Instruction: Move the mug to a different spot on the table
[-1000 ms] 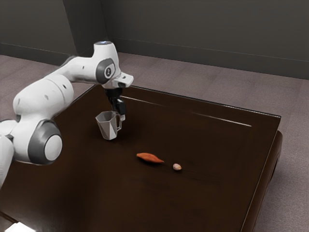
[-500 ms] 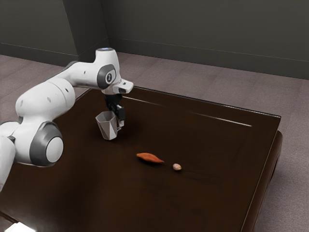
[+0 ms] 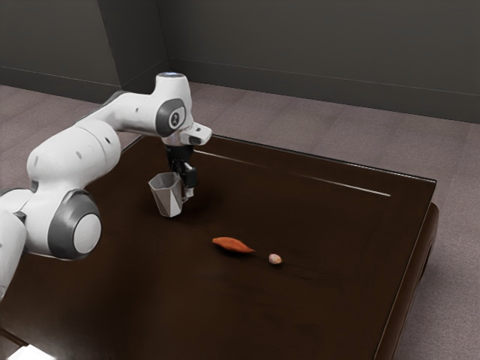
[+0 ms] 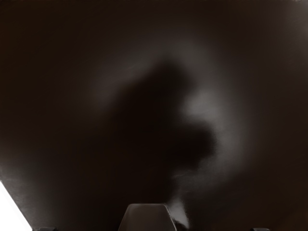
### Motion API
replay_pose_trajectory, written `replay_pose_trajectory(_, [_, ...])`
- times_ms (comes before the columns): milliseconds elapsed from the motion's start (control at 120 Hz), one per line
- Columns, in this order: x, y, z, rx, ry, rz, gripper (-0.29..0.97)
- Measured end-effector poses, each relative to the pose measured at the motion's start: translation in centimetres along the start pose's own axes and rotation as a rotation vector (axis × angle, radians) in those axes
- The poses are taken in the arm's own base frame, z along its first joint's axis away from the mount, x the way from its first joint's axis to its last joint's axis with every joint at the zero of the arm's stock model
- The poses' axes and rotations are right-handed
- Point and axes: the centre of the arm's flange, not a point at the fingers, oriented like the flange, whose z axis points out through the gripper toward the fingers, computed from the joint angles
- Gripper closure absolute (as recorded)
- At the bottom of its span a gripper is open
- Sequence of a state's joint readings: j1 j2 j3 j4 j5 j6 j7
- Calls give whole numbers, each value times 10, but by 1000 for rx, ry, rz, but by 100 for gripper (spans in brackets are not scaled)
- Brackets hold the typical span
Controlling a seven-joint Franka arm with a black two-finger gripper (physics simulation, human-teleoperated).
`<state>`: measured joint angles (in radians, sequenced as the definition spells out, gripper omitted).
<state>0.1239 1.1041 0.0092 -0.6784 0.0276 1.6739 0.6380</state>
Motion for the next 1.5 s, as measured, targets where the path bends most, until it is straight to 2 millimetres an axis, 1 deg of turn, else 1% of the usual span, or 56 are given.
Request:
replay_pose_trajectory(150, [3, 4, -2, -4, 5, 5, 27])
replay_pose_trajectory(325, [4, 6, -4, -5, 5, 4, 43])
replay_pose_trajectory(450, [3, 6, -4, -5, -1, 1, 47])
replay_pose_trajectory(592, [2, 6, -5, -5, -5, -2, 57])
replay_pose_trajectory(725, [1, 6, -10, -3, -6, -5, 60])
replay_pose_trajectory(783, [0, 6, -12, -3, -7, -6, 63])
replay_pose_trajectory(875, [-1, 6, -15, -5, -14, -10, 63])
replay_pose_trajectory(967, [-4, 6, -21, -6, -21, -16, 65])
replay_pose_trajectory(1067, [-5, 10, -35, 0, -25, -19, 65])
replay_pose_trajectory(1275, [-6, 27, -60, 17, -73, -11, 67])
replay_pose_trajectory(1350, [-7, 35, -64, 23, -110, -4, 68])
replay_pose_trajectory(1400, [-6, 43, -65, 26, -141, 4, 67])
replay_pose_trajectory(1500, [1, 72, -63, 27, -220, 34, 66])
